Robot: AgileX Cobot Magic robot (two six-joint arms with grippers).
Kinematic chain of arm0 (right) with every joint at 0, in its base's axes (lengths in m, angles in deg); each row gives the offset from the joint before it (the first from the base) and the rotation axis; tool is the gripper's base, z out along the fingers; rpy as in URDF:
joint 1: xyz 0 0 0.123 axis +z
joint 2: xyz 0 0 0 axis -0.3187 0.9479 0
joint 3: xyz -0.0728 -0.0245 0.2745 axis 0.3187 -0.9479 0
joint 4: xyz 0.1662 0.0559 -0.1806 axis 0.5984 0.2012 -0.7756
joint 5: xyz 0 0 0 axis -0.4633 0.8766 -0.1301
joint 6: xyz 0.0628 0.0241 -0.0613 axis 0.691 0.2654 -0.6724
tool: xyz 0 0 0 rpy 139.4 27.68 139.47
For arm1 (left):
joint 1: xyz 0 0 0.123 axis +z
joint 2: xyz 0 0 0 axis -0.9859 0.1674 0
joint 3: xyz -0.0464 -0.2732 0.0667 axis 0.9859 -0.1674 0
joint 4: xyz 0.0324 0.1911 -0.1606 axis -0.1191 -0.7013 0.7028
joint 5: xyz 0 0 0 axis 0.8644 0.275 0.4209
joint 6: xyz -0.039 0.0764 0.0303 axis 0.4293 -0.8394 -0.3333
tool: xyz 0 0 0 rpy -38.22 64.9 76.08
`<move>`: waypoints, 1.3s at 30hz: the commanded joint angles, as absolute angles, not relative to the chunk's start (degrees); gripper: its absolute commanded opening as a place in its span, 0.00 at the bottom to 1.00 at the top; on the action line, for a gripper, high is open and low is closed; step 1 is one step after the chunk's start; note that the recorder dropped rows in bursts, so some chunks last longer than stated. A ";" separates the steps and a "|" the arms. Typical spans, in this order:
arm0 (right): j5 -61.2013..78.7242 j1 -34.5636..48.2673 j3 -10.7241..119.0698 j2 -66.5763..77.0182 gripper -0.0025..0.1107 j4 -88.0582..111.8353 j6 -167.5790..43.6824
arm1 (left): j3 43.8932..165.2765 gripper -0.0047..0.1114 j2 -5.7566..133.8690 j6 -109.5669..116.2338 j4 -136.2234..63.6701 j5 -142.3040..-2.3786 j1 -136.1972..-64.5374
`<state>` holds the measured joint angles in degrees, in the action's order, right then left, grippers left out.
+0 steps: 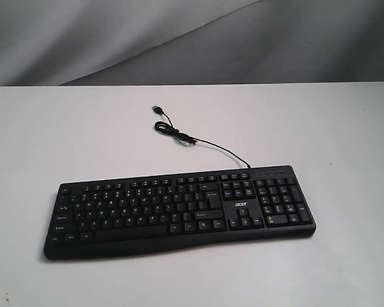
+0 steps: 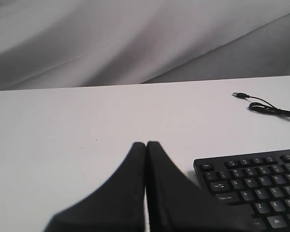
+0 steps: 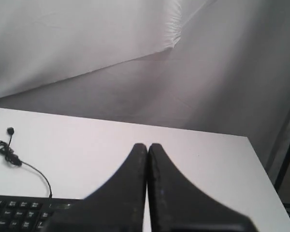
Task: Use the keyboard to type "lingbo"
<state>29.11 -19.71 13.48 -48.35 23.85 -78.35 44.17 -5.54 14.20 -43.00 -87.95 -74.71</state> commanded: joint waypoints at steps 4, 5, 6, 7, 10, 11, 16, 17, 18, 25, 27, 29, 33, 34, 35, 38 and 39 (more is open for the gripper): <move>27.16 -20.06 9.25 -55.79 0.02 22.31 -65.17 | 43.89 0.04 -5.76 14.32 -42.99 -87.32 -74.65; 24.63 -20.06 8.13 -56.40 0.02 22.31 -63.80 | 43.89 0.04 -5.76 14.32 -42.99 -87.32 -74.65; 22.48 -20.06 6.69 -57.10 0.02 22.55 -63.33 | 43.89 0.04 -5.76 14.32 -42.99 -87.32 -74.65; 20.67 -20.06 5.34 -57.77 0.02 22.56 -63.33 | 43.89 0.04 -5.76 14.32 -42.99 -87.32 -74.65; 19.27 -20.06 1.41 -59.58 0.02 20.07 -63.46 | 43.89 0.04 -5.76 14.32 -42.99 -87.32 -74.65; 19.27 -20.06 0.47 -59.96 0.02 19.16 -63.46 | 43.89 0.04 -5.76 14.32 -42.99 -87.32 -74.65; 19.49 -20.06 -4.47 -62.16 0.02 15.65 -63.58 | 43.89 0.04 -5.76 14.32 -42.99 -87.32 -74.65; 19.49 -19.93 -5.20 -62.49 0.02 15.51 -63.58 | 43.89 0.04 -5.76 14.32 -42.99 -87.32 -74.65; 19.49 -19.93 -6.10 -62.70 0.02 15.51 -63.58 | 43.89 0.04 -5.76 14.32 -42.99 -87.32 -74.65; 19.49 -19.84 -10.72 -64.51 0.02 15.40 -63.33 | 43.89 0.04 -5.76 14.32 -42.99 -87.32 -74.65; 22.79 -19.84 -10.72 -65.98 0.02 13.93 -63.33 | 43.89 0.04 -5.76 14.32 -42.99 -87.32 -74.65; 24.11 -19.84 -10.72 -66.58 0.02 13.50 -63.33 | 43.89 0.04 -5.76 14.32 -42.99 -87.32 -74.65; 26.94 -19.84 -10.72 -66.58 0.02 13.12 -63.33 | 43.89 0.04 -5.76 14.32 -42.99 -87.32 -74.65; 28.29 -19.84 -10.72 -66.58 0.02 13.12 -63.33 | 43.89 0.04 -5.76 14.32 -42.99 -87.32 -74.65; 28.29 -19.84 -10.72 -66.58 0.02 13.12 -63.33 | 43.89 0.04 -5.76 14.32 -42.99 -87.32 -74.65; 28.29 -19.84 -10.72 -66.58 0.02 13.12 -63.33 | 43.89 0.04 -5.76 14.32 -42.99 -87.32 -74.65; 28.29 -19.84 -10.72 -66.58 0.02 13.12 -63.33 | 43.89 0.04 -5.76 14.32 -42.99 -87.32 -74.65</move>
<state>27.97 -19.71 -10.51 -66.24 14.10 -63.42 44.17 -5.54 14.20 -43.00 -87.95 -74.71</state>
